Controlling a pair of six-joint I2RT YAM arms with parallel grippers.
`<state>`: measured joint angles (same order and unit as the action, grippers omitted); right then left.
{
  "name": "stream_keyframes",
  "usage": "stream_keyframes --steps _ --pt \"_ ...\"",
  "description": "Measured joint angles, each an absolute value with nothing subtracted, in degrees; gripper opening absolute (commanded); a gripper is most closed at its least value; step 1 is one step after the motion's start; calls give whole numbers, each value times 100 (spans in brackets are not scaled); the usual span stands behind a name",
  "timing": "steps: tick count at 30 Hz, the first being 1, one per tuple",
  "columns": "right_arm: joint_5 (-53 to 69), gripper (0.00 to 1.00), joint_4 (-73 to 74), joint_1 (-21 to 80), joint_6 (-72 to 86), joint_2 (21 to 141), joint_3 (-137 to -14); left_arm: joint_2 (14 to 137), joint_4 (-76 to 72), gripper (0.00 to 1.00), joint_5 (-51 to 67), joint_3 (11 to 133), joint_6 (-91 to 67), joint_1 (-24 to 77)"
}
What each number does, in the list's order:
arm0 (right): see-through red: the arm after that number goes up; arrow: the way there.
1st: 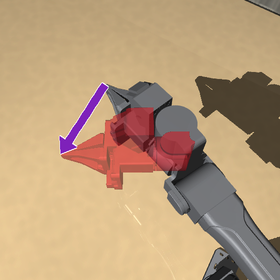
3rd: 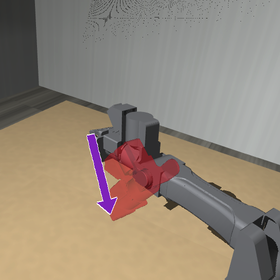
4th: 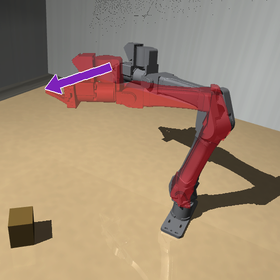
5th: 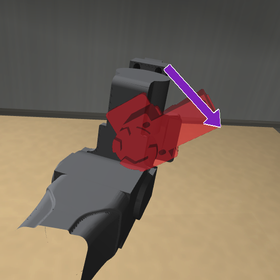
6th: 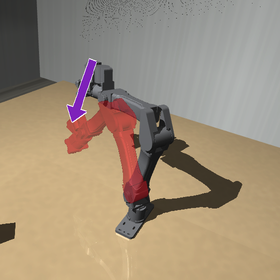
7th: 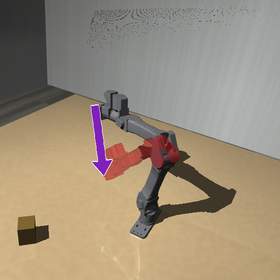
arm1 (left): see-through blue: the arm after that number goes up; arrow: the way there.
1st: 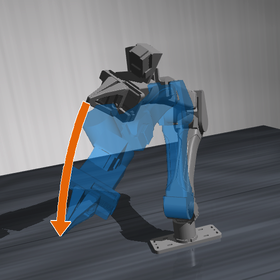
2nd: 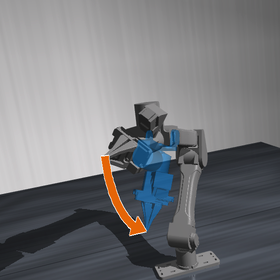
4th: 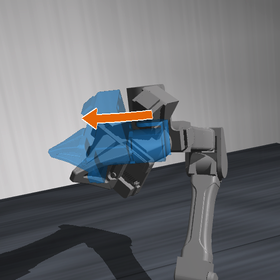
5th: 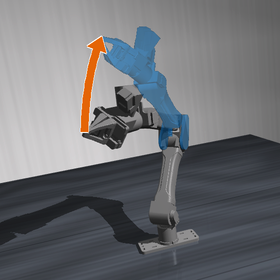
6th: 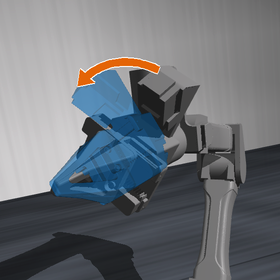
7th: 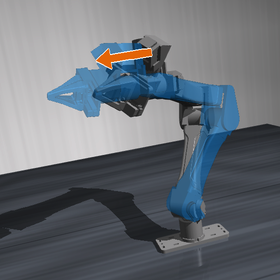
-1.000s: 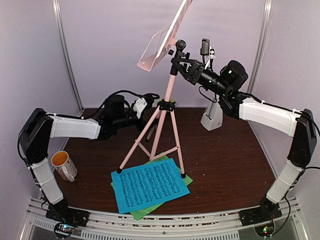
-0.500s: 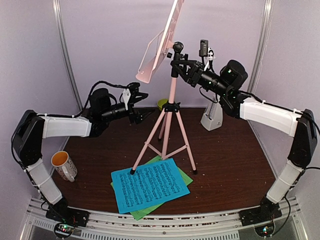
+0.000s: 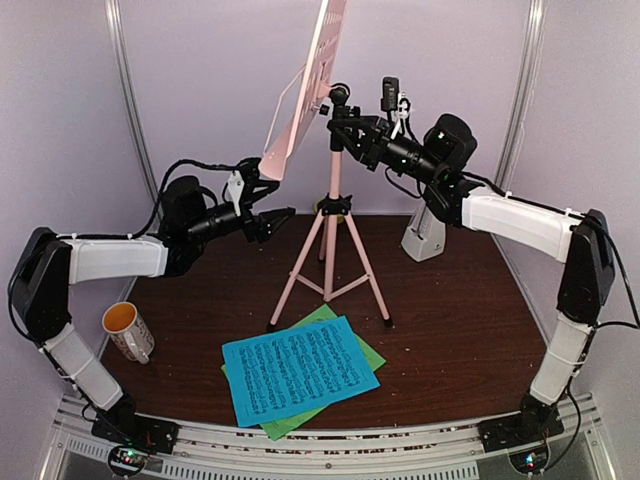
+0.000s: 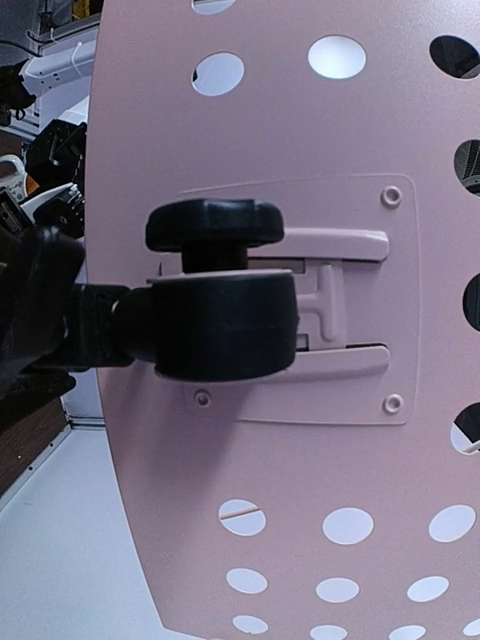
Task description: Set up the instrument practice props
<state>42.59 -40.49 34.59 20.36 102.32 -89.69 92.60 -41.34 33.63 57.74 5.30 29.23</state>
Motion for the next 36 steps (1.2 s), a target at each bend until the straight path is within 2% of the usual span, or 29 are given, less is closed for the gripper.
stream_keyframes --steps 16,20,25,28,30,36 --pt "4477 0 -4056 3465 1621 11010 -9819 9227 -4021 75 3422 5603 355 2923" --pt "4530 25 -4097 3481 1559 11030 -9843 9227 -4014 75 3435 5542 303 2923" --pt "4462 65 -4405 3500 1450 11028 -9845 9227 -4073 75 3474 5450 154 2923" --pt "4340 84 -4873 3500 1334 10881 -9852 9227 -4101 75 3476 5360 67 2923" --pt "4250 89 -5109 3496 1347 10731 -9782 9227 -4150 75 3472 5306 1 2923" --pt "3994 90 -5537 3496 1352 10130 -8989 9227 -4303 74 3358 5199 -248 2923"
